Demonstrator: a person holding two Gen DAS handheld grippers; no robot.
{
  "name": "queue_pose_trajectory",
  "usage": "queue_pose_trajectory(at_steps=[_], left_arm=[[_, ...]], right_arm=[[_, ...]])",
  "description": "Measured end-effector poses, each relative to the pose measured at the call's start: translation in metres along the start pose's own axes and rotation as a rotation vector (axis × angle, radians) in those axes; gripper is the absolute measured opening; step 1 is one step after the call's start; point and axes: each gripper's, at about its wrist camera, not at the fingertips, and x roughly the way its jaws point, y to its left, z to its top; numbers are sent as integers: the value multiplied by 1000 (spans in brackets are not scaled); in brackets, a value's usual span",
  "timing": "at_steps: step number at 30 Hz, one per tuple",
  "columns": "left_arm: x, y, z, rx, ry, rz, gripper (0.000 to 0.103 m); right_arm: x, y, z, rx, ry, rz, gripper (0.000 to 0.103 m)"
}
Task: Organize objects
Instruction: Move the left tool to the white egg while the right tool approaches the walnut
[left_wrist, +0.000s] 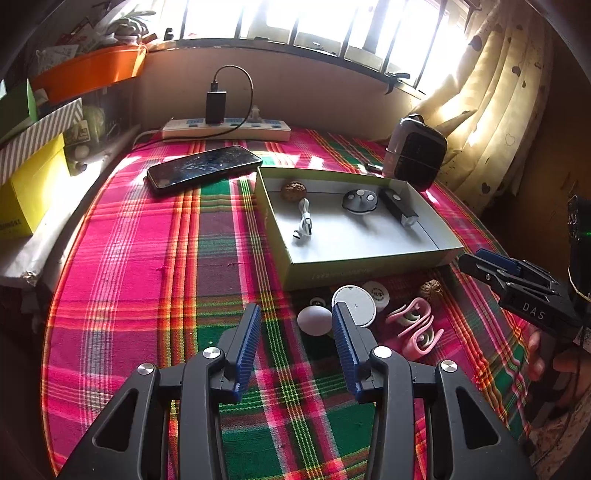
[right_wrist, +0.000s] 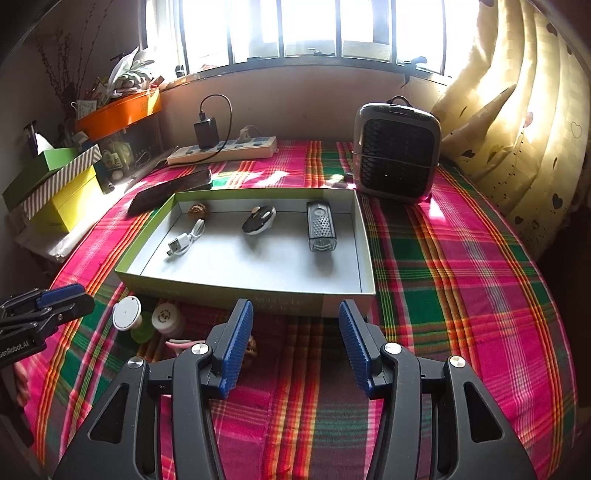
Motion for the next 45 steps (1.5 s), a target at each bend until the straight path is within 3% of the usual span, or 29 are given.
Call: queue_pose_trajectory(at_steps=[7, 15, 30, 45], left_arm=[[9, 2, -11, -1, 36, -36, 40], [20, -1, -10, -3, 59, -26, 40], [38, -6, -3, 8, 81, 3, 42], [47, -11, 4, 19, 78, 31, 42]], right_arm=[[-2, -4, -15, 15, 25, 5, 50], [1, -4, -20, -2, 34, 43, 50], [21, 6, -18, -46, 68, 175, 51], [29, 8, -12, -77, 84, 160, 56]])
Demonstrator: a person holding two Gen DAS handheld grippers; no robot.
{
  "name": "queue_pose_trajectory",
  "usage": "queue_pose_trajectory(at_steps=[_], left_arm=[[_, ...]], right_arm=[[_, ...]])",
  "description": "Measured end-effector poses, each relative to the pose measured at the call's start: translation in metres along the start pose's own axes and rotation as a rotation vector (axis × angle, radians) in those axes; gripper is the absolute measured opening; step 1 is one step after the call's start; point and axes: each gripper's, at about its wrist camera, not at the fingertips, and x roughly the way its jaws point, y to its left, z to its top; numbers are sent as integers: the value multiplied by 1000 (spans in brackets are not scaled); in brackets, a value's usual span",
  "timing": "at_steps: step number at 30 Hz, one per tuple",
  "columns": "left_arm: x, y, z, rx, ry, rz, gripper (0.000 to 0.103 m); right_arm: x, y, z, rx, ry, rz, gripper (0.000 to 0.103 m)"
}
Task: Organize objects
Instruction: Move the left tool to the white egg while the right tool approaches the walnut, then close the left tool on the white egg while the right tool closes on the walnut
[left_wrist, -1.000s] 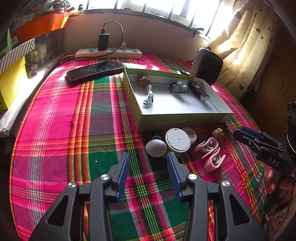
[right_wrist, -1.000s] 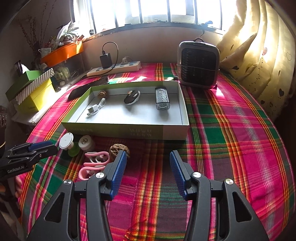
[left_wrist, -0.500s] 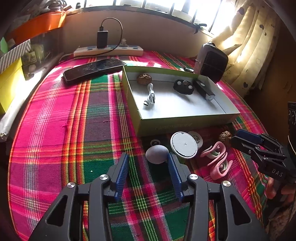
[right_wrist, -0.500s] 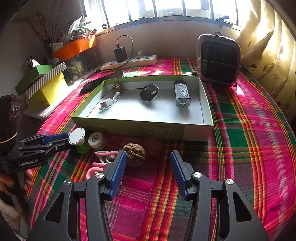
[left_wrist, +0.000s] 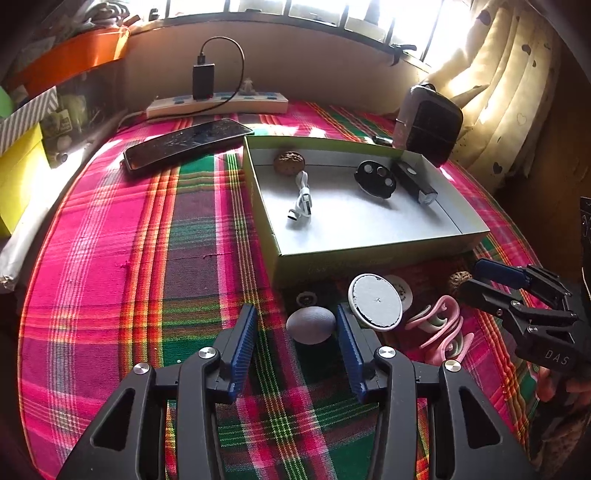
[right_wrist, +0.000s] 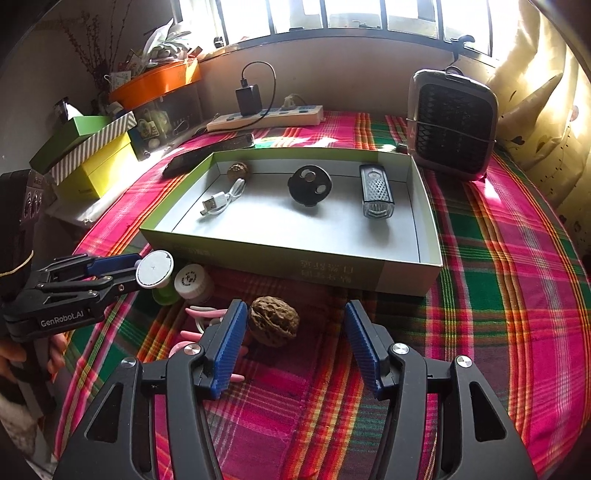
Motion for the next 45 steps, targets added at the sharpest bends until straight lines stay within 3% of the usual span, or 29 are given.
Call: queue_pose_trajectory(at_steps=[27, 40, 45], left_arm=[[3, 0, 0, -22, -25, 74, 41], [3, 0, 0, -25, -29, 120, 25], [4, -1, 0, -24, -31, 121, 21]], right_arm=[[15, -6, -2, -9, 48, -6, 56], [13, -8, -3, -10, 49, -2, 56], [11, -10, -4, 2, 45, -9, 48]])
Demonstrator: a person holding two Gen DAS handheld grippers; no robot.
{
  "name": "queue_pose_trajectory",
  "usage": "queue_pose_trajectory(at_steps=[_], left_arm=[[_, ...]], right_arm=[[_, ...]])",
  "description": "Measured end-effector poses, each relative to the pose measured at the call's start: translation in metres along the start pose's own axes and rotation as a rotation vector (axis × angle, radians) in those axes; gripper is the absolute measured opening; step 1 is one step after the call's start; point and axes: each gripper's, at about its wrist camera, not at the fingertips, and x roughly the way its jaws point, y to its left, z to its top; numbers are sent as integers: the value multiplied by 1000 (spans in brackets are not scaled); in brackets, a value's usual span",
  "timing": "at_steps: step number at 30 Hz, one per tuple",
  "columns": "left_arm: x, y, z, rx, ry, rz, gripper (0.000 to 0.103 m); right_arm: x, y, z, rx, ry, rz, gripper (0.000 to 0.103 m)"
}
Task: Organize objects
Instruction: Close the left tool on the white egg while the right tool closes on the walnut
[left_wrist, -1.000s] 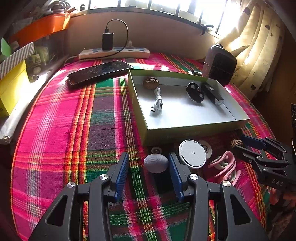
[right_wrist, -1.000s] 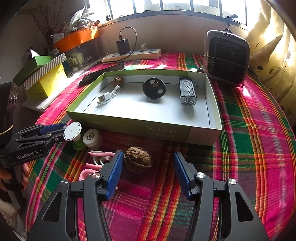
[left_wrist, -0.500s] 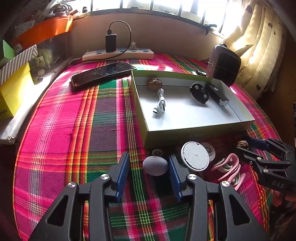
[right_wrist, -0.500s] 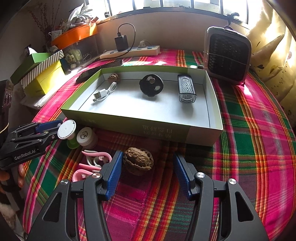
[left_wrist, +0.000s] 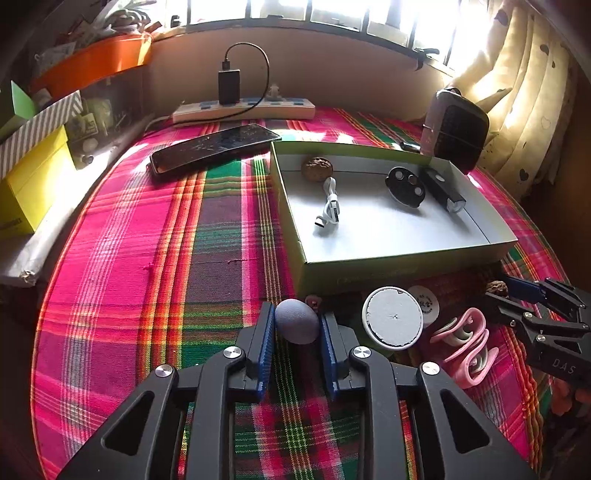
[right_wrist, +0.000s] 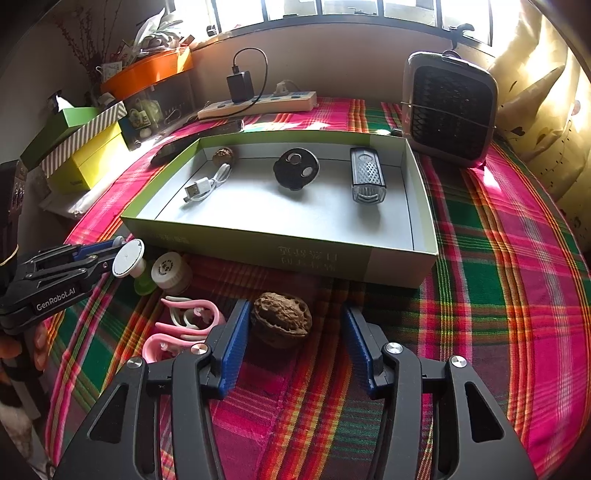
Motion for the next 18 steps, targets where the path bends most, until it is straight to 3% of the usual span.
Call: queue_pose_trajectory(at_steps=[5, 18], left_arm=[[0, 0, 0, 0, 0, 0, 21], [-1, 0, 0, -1, 0, -2, 21]], right_arm=[[0, 3, 0, -12, 1, 10, 34], [1, 0, 0, -2, -1, 11, 34]])
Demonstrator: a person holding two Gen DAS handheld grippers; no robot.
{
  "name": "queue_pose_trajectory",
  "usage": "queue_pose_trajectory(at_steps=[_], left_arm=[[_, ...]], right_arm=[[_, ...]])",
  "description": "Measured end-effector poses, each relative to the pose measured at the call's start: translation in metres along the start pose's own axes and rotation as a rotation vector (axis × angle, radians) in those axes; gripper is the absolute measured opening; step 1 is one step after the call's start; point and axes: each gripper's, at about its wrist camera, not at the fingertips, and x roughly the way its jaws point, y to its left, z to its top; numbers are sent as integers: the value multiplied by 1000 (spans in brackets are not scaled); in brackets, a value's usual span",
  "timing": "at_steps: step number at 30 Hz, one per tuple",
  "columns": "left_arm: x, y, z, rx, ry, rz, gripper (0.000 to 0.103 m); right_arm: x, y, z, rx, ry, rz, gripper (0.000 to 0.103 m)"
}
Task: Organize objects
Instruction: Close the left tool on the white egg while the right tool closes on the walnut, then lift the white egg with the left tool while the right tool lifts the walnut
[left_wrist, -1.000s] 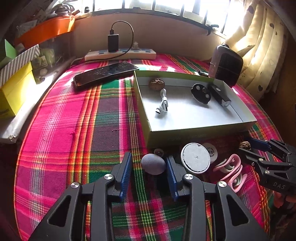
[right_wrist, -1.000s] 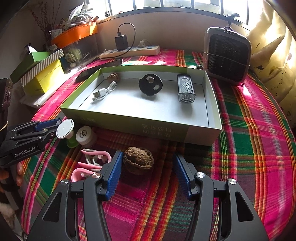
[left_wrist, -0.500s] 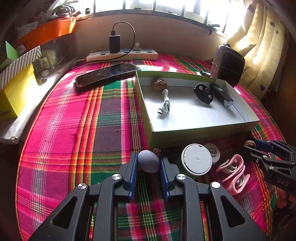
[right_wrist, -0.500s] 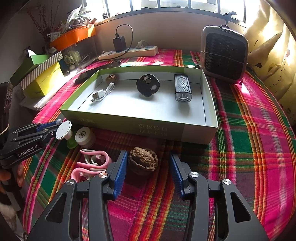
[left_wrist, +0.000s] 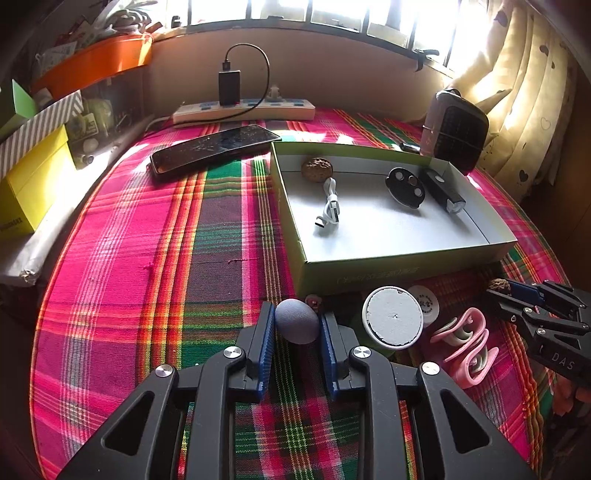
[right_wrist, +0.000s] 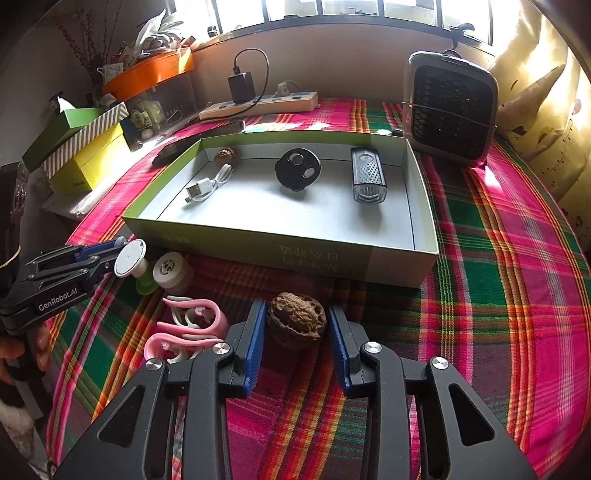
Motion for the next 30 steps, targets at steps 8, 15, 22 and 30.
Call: queue_pose_trajectory(at_steps=[8, 15, 22, 30], left_arm=[[0, 1, 0, 0, 0, 0, 21], [0, 1, 0, -2, 0, -2, 21], [-1, 2, 0, -2, -1, -2, 21], [-2, 3, 0, -2, -1, -3, 21]], right_arm=[[0, 0, 0, -2, 0, -2, 34], [0, 0, 0, -2, 0, -2, 34], [2, 0, -1, -7, 1, -9, 34], [2, 2, -1, -12, 1, -19, 34]])
